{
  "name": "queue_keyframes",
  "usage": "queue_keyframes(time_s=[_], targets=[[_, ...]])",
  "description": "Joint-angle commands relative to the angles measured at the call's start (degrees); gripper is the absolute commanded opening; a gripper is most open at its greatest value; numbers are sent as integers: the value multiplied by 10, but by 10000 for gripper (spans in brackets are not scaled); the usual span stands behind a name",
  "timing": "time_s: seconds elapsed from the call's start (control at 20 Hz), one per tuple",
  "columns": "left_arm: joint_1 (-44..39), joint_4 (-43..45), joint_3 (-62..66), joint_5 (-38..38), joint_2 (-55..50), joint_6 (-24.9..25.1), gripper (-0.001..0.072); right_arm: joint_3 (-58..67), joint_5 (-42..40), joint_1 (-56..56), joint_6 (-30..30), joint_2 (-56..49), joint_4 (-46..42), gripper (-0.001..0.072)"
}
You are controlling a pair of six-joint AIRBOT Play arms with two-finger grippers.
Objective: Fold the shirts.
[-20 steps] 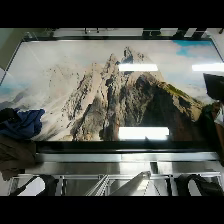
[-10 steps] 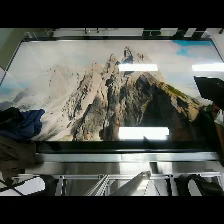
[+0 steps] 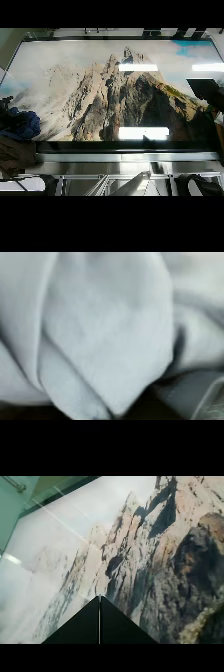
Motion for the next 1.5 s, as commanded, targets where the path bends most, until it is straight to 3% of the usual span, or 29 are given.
queue_keyframes(time_s=[0.0, 0.15, 0.3, 0.4, 0.55, 0.65, 1.1, 1.15, 1.2, 1.25, 1.45], targets=[[-40, 5, 6, -14, -13, 10, 18, 0, 3, 0, 3, -11, 15, 28], [-110, -46, 71, 19, -5, 17, 19, 0, -2, 0, 1, -16, 15, 28], [-240, -303, 211, 80, 1, 97, 20, 0, -16, 0, -5, -45, 14, 28], [-339, -389, 325, 113, 1, 122, 22, 0, -37, 0, -5, -70, 14, 28], [-466, -369, 459, 118, -13, 126, 23, 0, -42, 0, -10, -111, 14, 28], [-513, -366, 484, 115, -39, 126, 24, 0, -38, 0, -13, -135, 14, 29], [-611, -370, 485, 101, -241, 125, 20, 0, -10, 0, -14, -174, 14, 31], [-616, -372, 485, 106, -253, 113, 72, 0, -10, 0, -14, -174, 14, 85], [-618, -372, 485, 118, -257, 101, 397, 0, -10, 0, -14, -174, 14, 415], [-615, -371, 485, 135, -256, 89, 720, 0, -8, 0, -14, -175, 14, 631], [-555, -367, 476, 199, -219, 35, 714, 19, 55, 0, -14, -225, 12, 612]])
